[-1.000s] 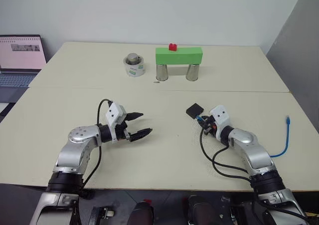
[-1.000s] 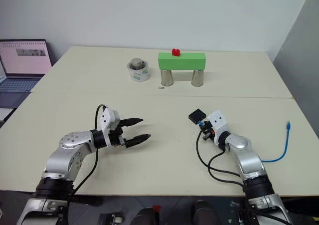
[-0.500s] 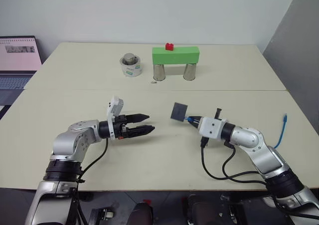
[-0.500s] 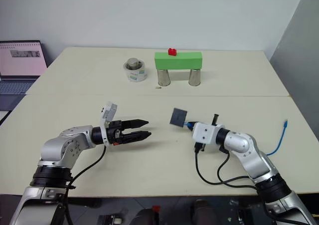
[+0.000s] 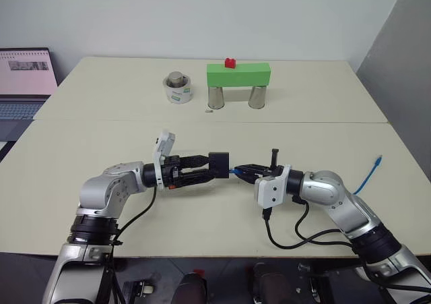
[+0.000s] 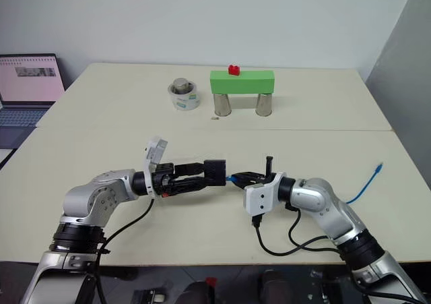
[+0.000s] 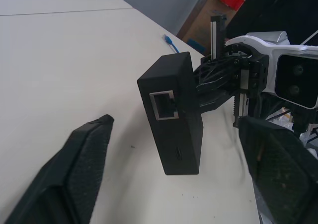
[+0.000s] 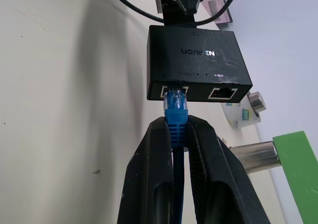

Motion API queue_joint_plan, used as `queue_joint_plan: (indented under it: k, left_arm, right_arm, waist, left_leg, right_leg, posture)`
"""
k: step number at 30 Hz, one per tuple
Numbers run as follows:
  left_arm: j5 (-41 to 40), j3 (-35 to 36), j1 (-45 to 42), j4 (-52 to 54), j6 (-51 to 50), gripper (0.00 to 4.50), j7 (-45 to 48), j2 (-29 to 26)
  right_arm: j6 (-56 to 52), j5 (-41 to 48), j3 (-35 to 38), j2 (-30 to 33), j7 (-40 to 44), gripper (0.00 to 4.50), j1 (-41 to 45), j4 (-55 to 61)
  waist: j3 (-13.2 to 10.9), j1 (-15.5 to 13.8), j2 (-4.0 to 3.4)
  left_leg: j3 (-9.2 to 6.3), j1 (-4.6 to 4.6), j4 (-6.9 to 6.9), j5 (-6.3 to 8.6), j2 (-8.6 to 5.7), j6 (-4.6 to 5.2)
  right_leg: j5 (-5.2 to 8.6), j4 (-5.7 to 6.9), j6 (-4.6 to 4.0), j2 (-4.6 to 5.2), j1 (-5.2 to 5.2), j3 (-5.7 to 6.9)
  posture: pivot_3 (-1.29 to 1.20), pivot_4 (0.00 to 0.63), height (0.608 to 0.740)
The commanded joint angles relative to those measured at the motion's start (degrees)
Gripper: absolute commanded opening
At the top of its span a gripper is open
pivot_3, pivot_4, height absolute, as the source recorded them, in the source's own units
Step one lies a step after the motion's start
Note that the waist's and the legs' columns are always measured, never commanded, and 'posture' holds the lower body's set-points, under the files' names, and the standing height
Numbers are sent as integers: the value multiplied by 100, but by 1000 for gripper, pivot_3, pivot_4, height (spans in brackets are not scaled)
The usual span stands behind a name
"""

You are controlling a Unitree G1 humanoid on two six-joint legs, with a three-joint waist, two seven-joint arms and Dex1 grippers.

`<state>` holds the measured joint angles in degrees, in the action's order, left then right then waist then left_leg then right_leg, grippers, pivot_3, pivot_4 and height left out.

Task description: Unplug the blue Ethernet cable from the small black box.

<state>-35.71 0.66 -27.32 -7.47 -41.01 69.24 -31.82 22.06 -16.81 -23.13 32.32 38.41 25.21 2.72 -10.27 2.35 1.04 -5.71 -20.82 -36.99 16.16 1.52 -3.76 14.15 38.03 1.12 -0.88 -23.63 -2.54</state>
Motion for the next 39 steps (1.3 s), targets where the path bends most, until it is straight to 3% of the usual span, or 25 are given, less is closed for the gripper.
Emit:
queue_joint_plan:
  k: [1,12,15,16,19,23,27,31,39]
  left_arm:
    - [-111,79,-38,94,-11,3110,8,33]
    - [-59,53,-51,41,59,828,8,60]
    - [-36,26,-40,44,96,798,31,40]
    - [-13,13,-43,26,127,798,45,32]
    - [177,-87,-95,-60,364,797,150,-24]
    - [374,-179,-271,-220,699,797,325,-1]
    - [550,-350,-410,-362,1077,797,729,-56]
    - [624,-552,-470,-215,1294,797,1170,-148]
    - [653,-568,-569,-207,1441,797,1384,-155]
  right_arm:
    - [266,-46,115,-71,-86,140,195,87]
    - [758,-401,77,-126,-316,139,261,-37]
    - [901,-500,52,-64,-316,136,262,-55]
    - [918,-495,69,-19,-285,836,253,-50]
    - [758,-341,172,80,-121,1489,188,52]
    - [-238,695,321,244,591,2287,-164,594]
    - [-2254,2165,611,197,1061,2306,-534,1563]
    - [-4426,3454,966,-189,827,2306,-451,2122]
    - [-6116,4533,1165,-272,958,2306,-222,2264]
  waist:
    - [0,2,0]
    - [0,-3,0]
    - [0,-2,0]
    - [0,-3,0]
    - [0,-3,0]
    - [0,-18,0]
    - [0,-50,0]
    - [0,-35,0]
    - [0,-40,-1]
  left_leg:
    - [-1,1,0,0,0,0]
    - [-1,1,0,0,0,0]
    - [-2,1,0,0,0,0]
    - [-2,1,0,0,0,0]
    - [-1,1,0,0,0,0]
    - [-2,0,0,0,0,0]
    - [-2,0,-1,0,0,0]
    - [-2,2,-2,0,0,0]
    - [-5,0,-1,0,1,2]
  right_leg:
    - [0,1,0,0,0,0]
    - [1,3,-2,-1,0,1]
    - [1,3,-2,-1,0,1]
    - [1,3,-2,-1,0,1]
    - [1,3,-1,-1,0,1]
    - [0,3,-2,-1,0,2]
    - [-2,1,-6,0,3,2]
    - [0,6,-3,-1,3,1]
    - [2,0,-2,-3,3,5]
  posture:
    - [0,150,740]
    - [0,150,740]
    - [0,150,740]
    - [0,150,740]
    - [0,150,740]
    - [0,150,740]
    - [0,150,740]
    - [0,150,740]
    - [0,150,740]
